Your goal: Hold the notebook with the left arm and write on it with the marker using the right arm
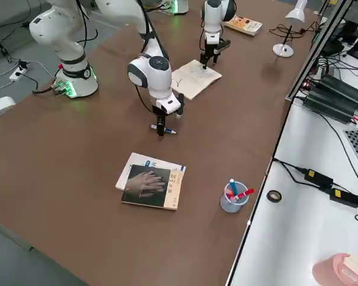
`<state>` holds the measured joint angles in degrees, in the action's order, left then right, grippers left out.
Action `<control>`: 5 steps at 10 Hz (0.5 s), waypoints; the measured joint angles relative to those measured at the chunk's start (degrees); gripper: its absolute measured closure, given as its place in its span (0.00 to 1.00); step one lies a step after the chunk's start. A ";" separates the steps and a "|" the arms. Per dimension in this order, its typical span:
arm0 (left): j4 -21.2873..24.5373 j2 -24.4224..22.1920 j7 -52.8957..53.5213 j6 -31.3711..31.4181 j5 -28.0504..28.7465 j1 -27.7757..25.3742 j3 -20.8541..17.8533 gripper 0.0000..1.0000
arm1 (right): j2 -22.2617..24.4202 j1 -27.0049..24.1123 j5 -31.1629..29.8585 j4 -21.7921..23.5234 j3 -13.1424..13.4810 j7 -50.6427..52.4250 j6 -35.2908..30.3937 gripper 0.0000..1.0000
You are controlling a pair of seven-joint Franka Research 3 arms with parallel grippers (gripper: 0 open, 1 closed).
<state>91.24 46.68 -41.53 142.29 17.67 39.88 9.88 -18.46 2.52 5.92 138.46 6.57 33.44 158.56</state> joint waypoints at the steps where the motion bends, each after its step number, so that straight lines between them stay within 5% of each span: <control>1: 0.00 0.00 0.00 0.00 0.00 0.00 0.00 0.00 | -0.02 0.00 0.09 0.00 0.00 0.00 0.04 0.03; 5: 0.00 0.00 0.00 0.00 0.00 0.00 0.00 0.00 | -0.78 0.00 0.25 0.09 -0.15 0.00 1.15 0.03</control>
<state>91.24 46.68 -41.53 142.29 17.67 39.88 9.88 -19.25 2.52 6.17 138.55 6.42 33.44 159.71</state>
